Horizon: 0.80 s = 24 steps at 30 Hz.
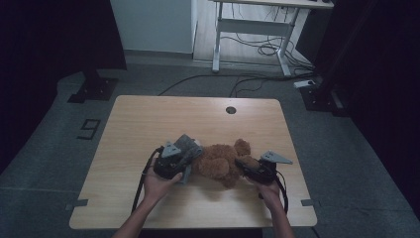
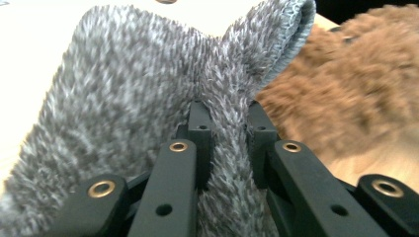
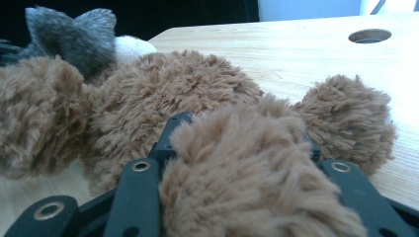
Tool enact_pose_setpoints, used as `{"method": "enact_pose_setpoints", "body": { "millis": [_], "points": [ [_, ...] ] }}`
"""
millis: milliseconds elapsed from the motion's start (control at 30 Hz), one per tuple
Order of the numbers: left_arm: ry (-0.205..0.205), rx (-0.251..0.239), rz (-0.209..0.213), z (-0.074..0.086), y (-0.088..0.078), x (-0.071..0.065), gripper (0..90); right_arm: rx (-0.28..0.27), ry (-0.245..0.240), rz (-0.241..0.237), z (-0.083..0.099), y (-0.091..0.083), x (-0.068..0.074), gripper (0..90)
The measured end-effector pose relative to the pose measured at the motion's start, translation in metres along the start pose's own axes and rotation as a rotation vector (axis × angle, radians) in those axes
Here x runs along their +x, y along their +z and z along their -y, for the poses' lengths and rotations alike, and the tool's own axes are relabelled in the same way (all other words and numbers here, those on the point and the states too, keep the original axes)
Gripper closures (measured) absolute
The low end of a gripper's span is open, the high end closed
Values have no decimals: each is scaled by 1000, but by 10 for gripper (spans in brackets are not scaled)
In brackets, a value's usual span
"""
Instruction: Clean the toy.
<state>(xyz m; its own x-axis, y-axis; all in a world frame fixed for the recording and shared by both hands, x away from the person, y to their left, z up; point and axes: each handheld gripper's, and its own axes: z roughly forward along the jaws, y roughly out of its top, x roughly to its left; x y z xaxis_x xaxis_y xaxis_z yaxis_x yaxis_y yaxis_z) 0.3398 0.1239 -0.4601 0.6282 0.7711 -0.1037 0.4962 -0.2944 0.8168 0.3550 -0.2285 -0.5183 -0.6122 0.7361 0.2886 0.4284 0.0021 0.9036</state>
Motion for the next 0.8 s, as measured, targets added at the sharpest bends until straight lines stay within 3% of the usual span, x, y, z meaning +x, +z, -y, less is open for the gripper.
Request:
{"method": "enact_pose_setpoints", "body": {
  "millis": [133,233,400,567,667,800],
  "points": [
    [-38,-4,2,-1,-7,11,777,-1,3,-3,0,0,0,556],
    [-19,-5,11,-16,-3,4,778,-1,-1,2,0,0,0,558],
    [15,1,63,-54,20,-18,777,-5,-7,3,1,-1,-1,558],
    [38,47,130,-80,57,-47,777,-8,-7,0,2,-1,-1,558],
    [57,76,179,-81,72,-66,777,-6,-10,1,1,-1,-2,559],
    [105,123,217,-67,84,-88,777,1,2,13,1,-1,-2,560]
  ]
}}
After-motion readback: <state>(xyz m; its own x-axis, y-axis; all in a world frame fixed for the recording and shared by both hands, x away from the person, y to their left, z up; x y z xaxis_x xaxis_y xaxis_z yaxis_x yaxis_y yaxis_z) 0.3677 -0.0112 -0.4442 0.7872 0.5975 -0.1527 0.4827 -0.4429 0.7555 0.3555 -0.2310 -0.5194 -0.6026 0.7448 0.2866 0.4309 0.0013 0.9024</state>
